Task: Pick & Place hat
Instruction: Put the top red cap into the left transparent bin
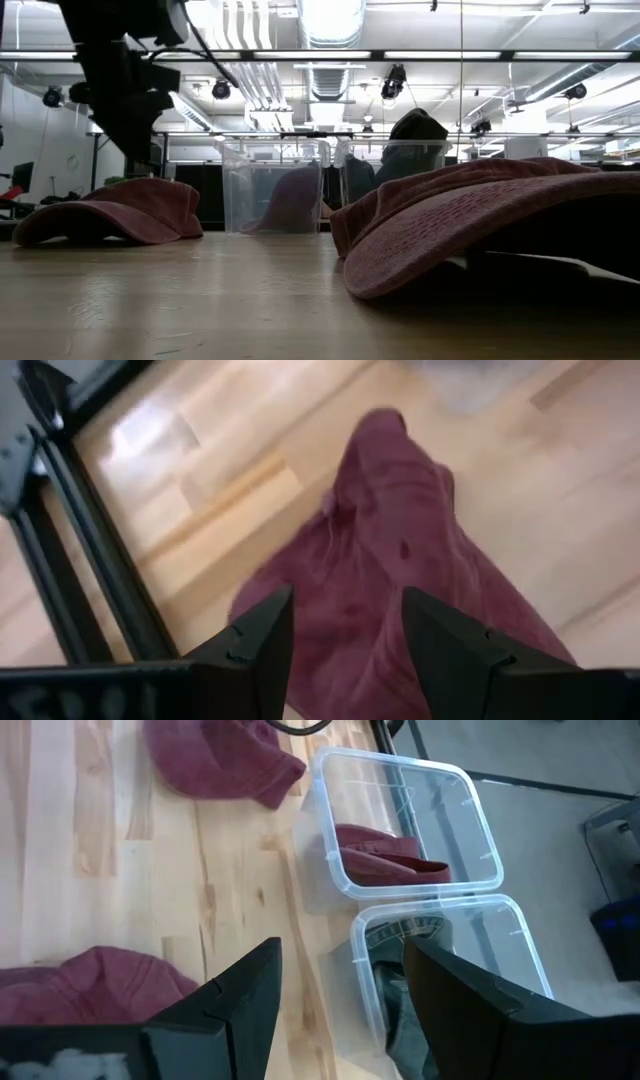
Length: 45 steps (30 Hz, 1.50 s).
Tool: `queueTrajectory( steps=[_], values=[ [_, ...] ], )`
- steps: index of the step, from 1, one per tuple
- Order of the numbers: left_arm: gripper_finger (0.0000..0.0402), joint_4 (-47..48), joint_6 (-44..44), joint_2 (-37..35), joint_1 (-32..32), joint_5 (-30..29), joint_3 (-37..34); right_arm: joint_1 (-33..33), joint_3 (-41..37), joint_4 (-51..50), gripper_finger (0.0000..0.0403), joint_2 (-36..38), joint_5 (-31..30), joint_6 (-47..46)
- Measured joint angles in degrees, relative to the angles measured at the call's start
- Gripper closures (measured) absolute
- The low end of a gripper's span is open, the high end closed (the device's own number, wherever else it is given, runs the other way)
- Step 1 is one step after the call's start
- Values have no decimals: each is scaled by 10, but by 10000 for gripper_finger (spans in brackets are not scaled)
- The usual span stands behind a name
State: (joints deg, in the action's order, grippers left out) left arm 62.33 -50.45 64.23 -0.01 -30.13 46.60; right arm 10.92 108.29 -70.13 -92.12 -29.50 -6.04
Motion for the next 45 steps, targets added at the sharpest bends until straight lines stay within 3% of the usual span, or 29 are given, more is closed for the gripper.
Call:
queueTrajectory(
  steps=[11, 24, 32, 41, 45],
  values=[
    [223, -67, 19, 0, -1, 74, -7, 0, 0, 0, 200, 0, 0, -14],
    [223, -69, 8, 1, -19, 77, -25, 0, 0, 0, 199, 0, 0, -15],
    [223, -97, -55, 1, -21, 82, -84, 0, 0, 0, 200, 0, 0, -15],
    [223, -257, -74, 1, -21, 111, -179, 0, 0, 1, 200, 0, 0, -15],
    [235, -287, -107, 0, -20, 129, -206, 0, 0, 0, 200, 0, 0, -14]
  ],
)
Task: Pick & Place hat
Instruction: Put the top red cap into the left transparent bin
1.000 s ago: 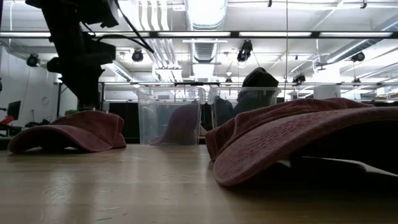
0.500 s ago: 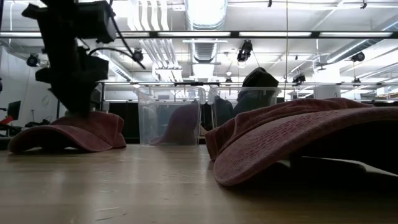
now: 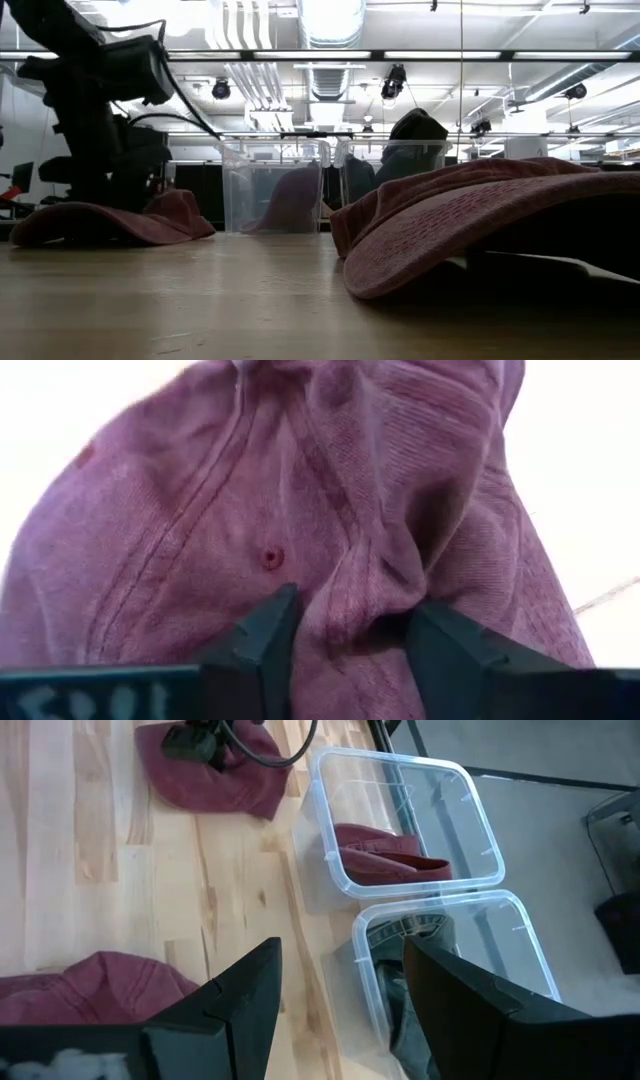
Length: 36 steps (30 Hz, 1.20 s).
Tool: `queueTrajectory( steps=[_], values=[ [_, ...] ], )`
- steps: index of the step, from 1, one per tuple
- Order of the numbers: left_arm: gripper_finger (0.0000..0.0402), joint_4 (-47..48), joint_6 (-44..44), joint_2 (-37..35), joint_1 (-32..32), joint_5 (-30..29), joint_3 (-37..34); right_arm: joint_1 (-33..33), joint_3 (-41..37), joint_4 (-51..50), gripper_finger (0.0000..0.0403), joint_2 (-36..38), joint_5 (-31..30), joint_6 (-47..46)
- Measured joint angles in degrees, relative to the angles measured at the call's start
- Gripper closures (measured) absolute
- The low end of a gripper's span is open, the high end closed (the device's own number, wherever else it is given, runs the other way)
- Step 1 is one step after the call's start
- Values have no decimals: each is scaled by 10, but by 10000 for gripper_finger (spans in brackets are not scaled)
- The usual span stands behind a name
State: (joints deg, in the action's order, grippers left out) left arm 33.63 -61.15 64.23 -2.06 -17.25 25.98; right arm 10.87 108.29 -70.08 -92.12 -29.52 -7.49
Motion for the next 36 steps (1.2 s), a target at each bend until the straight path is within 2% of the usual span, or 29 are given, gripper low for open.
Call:
queueTrajectory(
  steps=[3, 9, 19, 29, 36],
  values=[
    [272, -2, -16, 0, 0, 3, -6, 0, 0, 0, 200, 0, 0, 1],
    [388, -9, -4, 0, 1, 2, -7, 0, 0, 0, 200, 0, 0, 1],
    [400, 33, 52, -13, 1, 0, 56, 0, 0, 0, 200, 0, 0, 0],
    [401, 256, 75, -26, 14, -8, 199, 0, 0, -1, 200, 0, 0, 4],
    [401, 430, 52, -26, 42, -20, 323, 0, 0, -2, 200, 0, 0, 13]
  ],
)
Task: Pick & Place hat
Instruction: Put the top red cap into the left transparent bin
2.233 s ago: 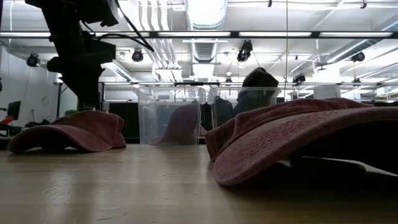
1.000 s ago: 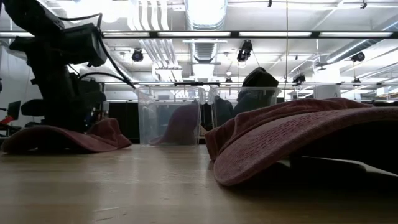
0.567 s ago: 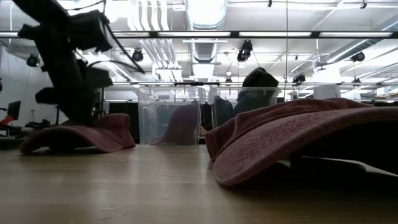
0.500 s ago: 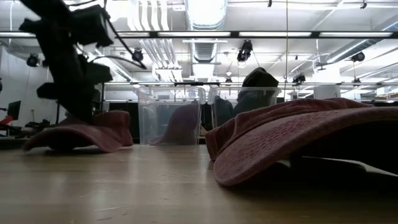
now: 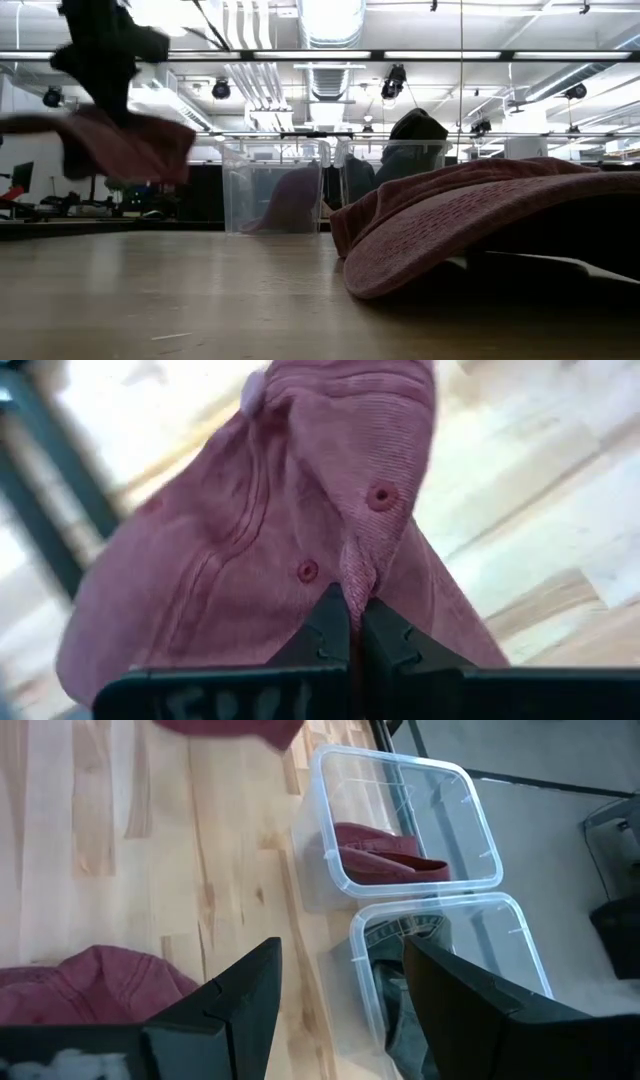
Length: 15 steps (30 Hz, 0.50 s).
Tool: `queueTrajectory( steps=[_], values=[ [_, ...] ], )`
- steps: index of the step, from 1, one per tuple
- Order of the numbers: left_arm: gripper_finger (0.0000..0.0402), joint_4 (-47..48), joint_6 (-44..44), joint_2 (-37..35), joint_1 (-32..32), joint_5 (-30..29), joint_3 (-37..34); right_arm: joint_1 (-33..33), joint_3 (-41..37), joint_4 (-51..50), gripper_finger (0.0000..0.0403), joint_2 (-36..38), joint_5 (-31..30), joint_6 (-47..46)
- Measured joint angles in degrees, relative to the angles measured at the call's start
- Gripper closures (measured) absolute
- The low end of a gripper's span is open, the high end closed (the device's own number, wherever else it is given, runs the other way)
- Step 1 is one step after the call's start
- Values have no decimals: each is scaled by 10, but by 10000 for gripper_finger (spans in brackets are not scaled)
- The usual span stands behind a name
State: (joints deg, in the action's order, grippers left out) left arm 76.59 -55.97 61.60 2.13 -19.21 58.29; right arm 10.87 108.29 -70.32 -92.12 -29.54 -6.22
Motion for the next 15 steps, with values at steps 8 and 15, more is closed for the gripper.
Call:
queueTrajectory(
  steps=[8, 15],
  values=[
    [401, 130, -62, -2, 22, -120, 142, 0, 0, -4, 200, 0, 0, 4],
    [401, 6, 37, 4, 25, -238, 217, 0, -1, -14, 200, 0, 0, 4]
  ],
)
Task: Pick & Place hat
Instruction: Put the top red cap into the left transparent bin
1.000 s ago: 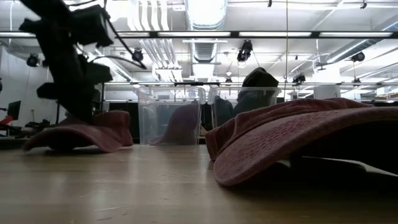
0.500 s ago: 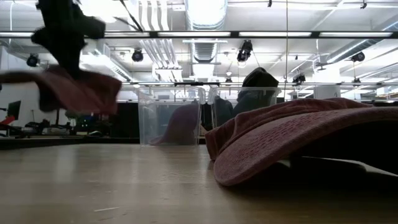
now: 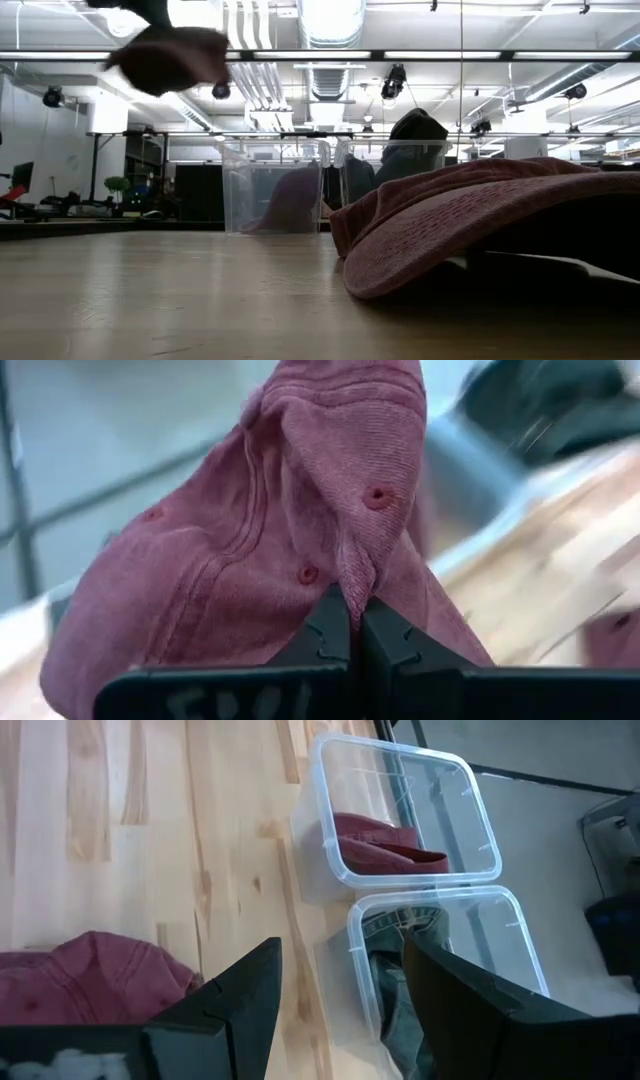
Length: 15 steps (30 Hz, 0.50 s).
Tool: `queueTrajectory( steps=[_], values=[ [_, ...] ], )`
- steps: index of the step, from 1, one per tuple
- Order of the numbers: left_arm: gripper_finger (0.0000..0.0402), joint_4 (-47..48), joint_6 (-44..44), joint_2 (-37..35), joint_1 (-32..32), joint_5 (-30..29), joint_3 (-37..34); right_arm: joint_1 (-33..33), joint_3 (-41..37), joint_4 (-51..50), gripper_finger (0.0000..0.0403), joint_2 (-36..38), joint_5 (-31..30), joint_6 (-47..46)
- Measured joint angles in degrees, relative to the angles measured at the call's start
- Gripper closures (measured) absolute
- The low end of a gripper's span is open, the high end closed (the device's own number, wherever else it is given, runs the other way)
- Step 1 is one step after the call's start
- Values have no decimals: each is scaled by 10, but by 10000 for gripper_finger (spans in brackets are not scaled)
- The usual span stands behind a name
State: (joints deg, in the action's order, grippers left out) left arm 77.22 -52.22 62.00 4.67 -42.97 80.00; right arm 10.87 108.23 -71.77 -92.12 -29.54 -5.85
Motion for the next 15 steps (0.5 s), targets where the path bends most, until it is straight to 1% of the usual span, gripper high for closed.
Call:
queueTrajectory(
  steps=[3, 7, 12, 14, 15],
  values=[
    [401, -102, 89, 0, 0, -30, 3, 0, -8, 0, 200, 0, 0, -5],
    [401, -275, 220, 4, -1, -45, -5, 0, -31, -1, 200, 0, 0, -13],
    [401, -474, 389, 28, -4, -45, -29, 9, -59, 17, 200, 8, 0, -19],
    [401, -542, 440, 40, -12, -40, -42, 12, -73, 39, 200, 21, 0, -16],
    [401, -564, 458, 46, -19, -28, -48, 14, -80, 52, 200, 28, 0, -14]
  ],
)
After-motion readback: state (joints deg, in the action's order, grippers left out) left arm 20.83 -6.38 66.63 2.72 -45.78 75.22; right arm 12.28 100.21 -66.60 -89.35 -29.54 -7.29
